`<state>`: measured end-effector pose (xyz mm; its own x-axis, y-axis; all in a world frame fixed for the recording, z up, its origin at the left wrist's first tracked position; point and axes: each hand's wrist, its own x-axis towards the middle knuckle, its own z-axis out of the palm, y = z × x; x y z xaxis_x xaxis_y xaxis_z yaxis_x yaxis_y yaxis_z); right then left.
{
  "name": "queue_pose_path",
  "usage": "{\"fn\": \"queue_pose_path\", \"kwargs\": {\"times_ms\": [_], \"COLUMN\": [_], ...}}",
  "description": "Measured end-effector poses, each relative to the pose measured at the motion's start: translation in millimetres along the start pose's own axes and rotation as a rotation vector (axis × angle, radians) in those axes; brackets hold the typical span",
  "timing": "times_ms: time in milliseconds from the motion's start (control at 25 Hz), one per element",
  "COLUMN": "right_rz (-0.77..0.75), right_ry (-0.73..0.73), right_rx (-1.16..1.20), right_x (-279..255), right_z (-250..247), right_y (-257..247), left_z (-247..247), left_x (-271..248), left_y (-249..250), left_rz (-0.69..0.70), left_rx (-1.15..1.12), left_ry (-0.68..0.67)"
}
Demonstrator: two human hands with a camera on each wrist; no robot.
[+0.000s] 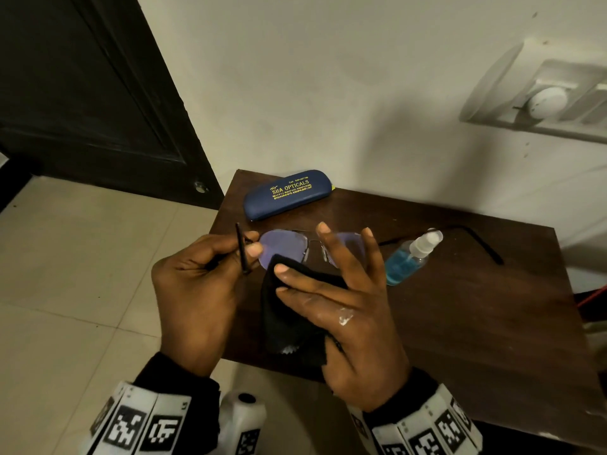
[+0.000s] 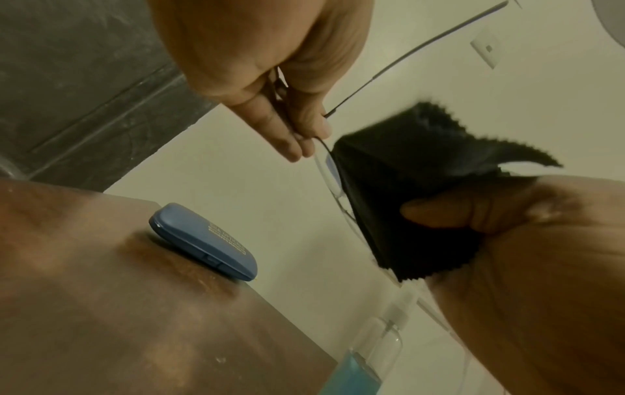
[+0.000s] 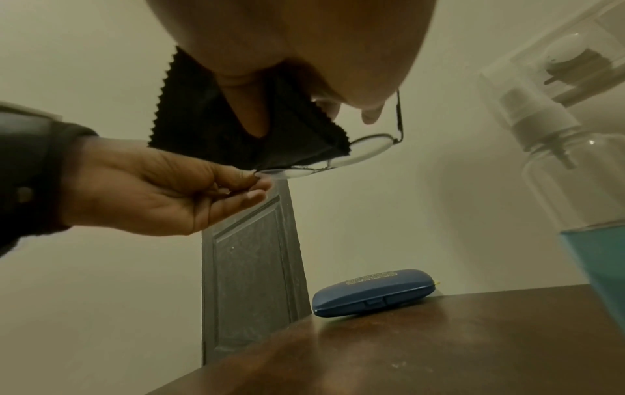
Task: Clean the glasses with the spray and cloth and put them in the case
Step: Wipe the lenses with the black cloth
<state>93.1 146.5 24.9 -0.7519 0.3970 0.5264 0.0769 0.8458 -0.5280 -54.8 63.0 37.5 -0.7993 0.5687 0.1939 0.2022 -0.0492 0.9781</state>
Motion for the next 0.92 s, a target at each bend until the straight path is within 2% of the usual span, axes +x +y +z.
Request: {"fn": "queue_pose_path", "kwargs": {"times_ms": [80,200,400,680,840,920], "right_rz": [0.005,0.068,0.430,0.523,0.521,0.501], "right_ry": [0.077,0.254,0.435,0.317,0.294,0.280], "right_rx": [-0.035,0.056,0.316,0.484,0.361,0.279], "right_x": [-2,-5,-7,-1,-1,-2], "right_z": [-1,-3,-3,-4,-2,1], "right_y": [2,3,20,24,24,25], "left_z": [-3,-7,-16,-18,-15,-16], "left_x": [1,3,5,6,5,4], "left_y": [-2,-1,0,-3,-8,-11], "left_rz": [-0.006,-0.013,-0.076,-0.137,-0.168,-0.230], "left_rx": [0.051,0.075,0.072,0.104,0.200,0.309], "left_ry": [0.016,0.057,0.105,0.048,0.004,-0.007]}}
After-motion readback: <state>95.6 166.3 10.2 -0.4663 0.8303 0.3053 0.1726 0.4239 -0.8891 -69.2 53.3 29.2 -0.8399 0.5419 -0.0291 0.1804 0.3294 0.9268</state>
